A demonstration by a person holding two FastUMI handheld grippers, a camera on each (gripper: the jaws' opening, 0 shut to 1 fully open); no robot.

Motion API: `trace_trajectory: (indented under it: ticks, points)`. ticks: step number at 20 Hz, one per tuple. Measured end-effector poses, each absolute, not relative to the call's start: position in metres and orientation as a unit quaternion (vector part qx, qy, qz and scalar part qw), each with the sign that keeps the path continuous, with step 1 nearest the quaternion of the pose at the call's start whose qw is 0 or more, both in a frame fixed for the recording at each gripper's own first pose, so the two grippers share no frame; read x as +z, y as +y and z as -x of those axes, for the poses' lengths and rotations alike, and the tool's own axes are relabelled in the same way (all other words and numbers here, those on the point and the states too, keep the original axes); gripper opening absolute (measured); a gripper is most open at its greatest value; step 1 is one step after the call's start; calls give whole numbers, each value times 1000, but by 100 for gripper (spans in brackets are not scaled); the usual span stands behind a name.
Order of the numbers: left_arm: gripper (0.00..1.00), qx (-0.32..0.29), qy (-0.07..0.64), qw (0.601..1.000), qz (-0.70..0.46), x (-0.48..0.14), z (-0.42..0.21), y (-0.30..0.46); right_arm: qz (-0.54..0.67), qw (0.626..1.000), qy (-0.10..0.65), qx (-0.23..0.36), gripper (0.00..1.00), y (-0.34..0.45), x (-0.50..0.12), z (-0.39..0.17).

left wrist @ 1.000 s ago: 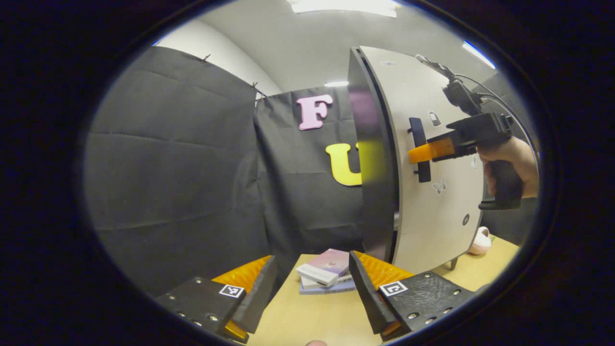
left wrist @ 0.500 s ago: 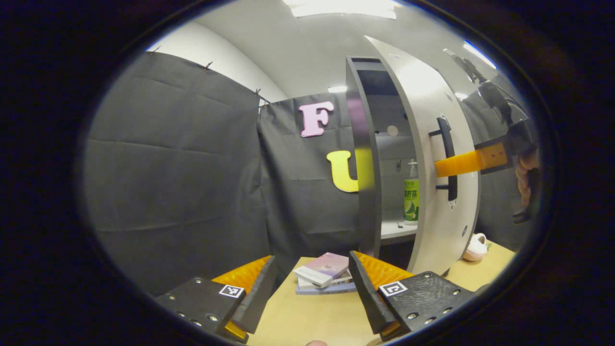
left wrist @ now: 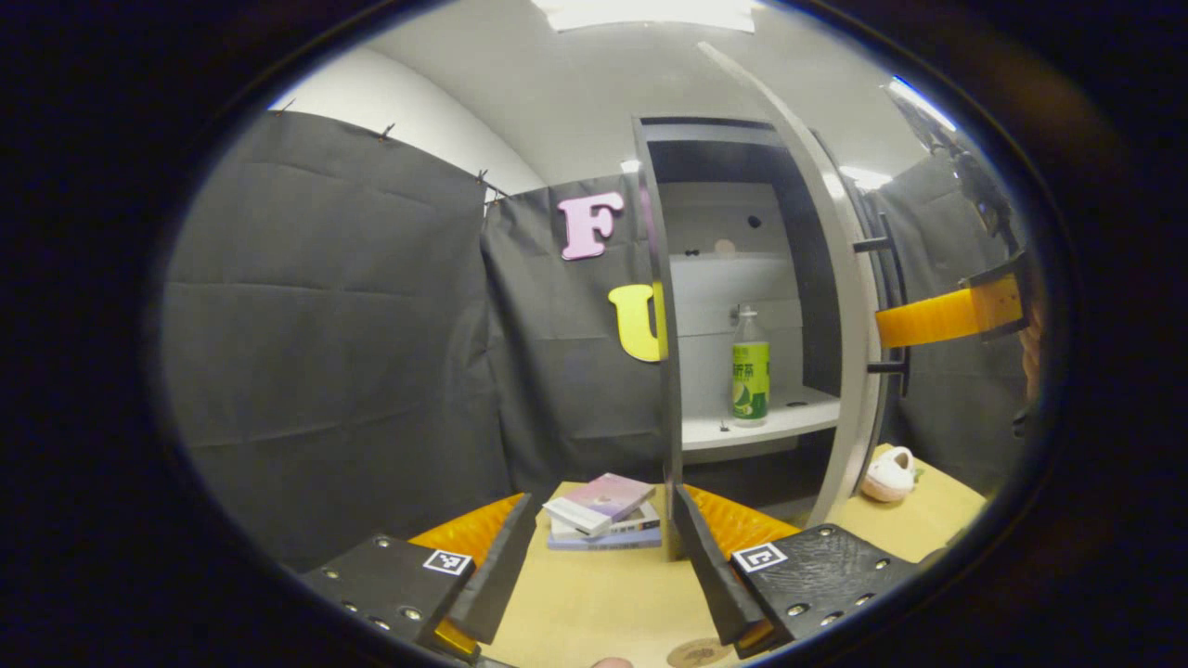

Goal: Open the cabinet door with the right hand, grasp the bottle in the cabinet with the left hand and place it on the coaster, then close the cabinet door with the right hand.

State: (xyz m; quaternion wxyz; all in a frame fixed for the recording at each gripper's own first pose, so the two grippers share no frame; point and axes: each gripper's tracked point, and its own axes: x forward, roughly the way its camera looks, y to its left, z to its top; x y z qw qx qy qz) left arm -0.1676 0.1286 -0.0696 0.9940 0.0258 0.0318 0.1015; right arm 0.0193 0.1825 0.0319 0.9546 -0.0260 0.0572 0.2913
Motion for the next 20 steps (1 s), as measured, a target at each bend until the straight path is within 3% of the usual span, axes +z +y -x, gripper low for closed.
trace_trajectory:
  ticks: [1, 2, 7, 12, 13, 14, 15, 16, 17, 18, 20]
  points:
    - [86, 98, 35, 994, -27, -70, 168, 122, 23, 956, 58, 288, 19, 178, 32, -15]
    - [93, 95, 37, 994, -27, -71, 168, 116, 21, 957, 57, 284, 17, 174, 33, -13]
    - [93, 64, 38, 997, -19, -68, 157, 68, 10, 967, 48, 250, 19, 152, 34, -1]
    - [93, 27, 29, 999, -6, -52, 139, 17, 18, 984, 19, 175, 16, 121, 37, 0]
    - [86, 22, 24, 999, -15, -47, 136, 9, 22, 987, 14, 158, 18, 112, 35, 1]
    - [86, 18, 23, 999, -28, -45, 131, 1, 25, 989, 12, 143, 18, 107, 35, 0]
    - [92, 15, 22, 999, -37, -44, 125, -5, 27, 991, 11, 130, 17, 105, 34, 2]
    - [92, 9, 25, 999, -37, -46, 119, -15, 31, 992, 11, 118, 17, 103, 33, 4]
    - [86, 3, 27, 999, -32, -47, 114, -24, 30, 994, 13, 105, 17, 104, 32, 5]
    - [93, 1, 27, 999, -29, -46, 106, -28, 24, 995, 18, 93, 16, 102, 29, 4]
    - [92, -3, 21, 999, -28, -41, 89, -38, 0, 997, 23, 69, 17, 96, 30, 4]
